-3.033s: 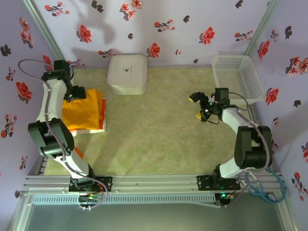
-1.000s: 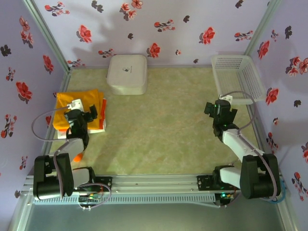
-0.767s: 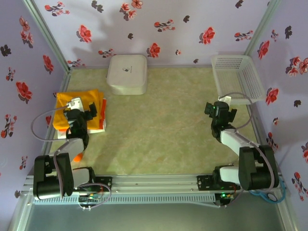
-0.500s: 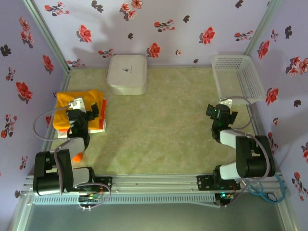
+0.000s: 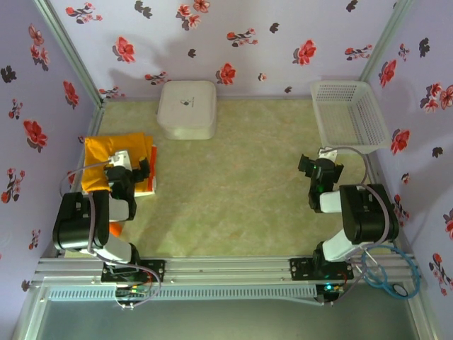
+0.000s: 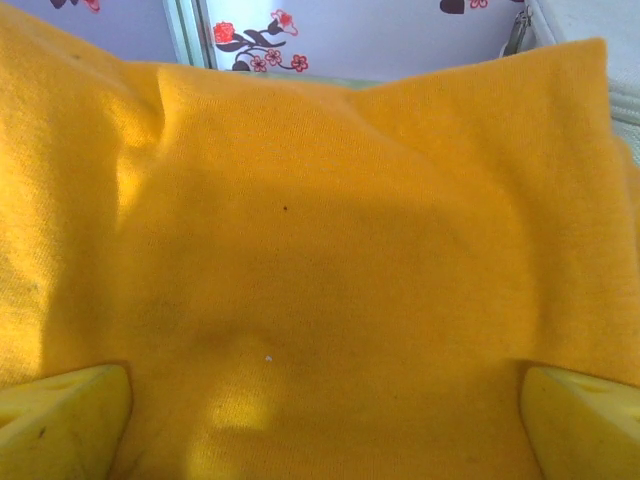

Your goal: Fold and stack the t-shirts

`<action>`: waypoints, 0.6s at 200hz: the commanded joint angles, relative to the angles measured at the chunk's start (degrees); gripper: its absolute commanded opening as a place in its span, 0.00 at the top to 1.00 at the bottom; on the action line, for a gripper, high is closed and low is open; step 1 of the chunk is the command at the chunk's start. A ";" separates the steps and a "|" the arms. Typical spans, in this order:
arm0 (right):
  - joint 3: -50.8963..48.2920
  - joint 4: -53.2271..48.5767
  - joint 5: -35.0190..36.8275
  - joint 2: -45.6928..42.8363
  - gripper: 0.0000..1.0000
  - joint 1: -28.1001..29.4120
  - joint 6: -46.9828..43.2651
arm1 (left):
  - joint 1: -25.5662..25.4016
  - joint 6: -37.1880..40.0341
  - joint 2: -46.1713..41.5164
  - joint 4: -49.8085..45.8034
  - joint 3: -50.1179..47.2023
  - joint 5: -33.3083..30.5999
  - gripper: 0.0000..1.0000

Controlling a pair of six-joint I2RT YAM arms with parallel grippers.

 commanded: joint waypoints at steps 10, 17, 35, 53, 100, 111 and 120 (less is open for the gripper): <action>0.98 2.23 -0.33 0.20 0.01 -0.67 0.84 | -0.63 -0.03 0.87 -0.51 0.85 0.84 0.00; 1.16 1.51 -0.44 0.08 0.01 -0.81 0.98 | -0.55 -0.15 0.97 -4.33 3.96 0.33 0.00; 1.32 0.92 -0.82 -0.08 0.01 -1.12 1.21 | -1.69 0.62 1.16 -7.08 5.70 -1.30 0.00; 1.05 0.96 -0.88 -0.36 0.01 -1.12 1.12 | -1.66 0.63 1.03 -6.94 5.55 -1.30 0.00; 0.78 1.55 -0.91 -0.33 0.01 -1.03 0.95 | -1.84 0.84 1.09 -7.11 5.59 -1.21 0.00; 0.82 1.55 -0.92 -0.25 0.01 -1.03 0.93 | -1.86 0.89 1.08 -7.03 5.60 -1.13 0.00; 0.86 1.55 -0.96 -0.32 0.01 -1.03 0.94 | -1.85 0.89 1.15 -7.08 5.55 -1.12 0.00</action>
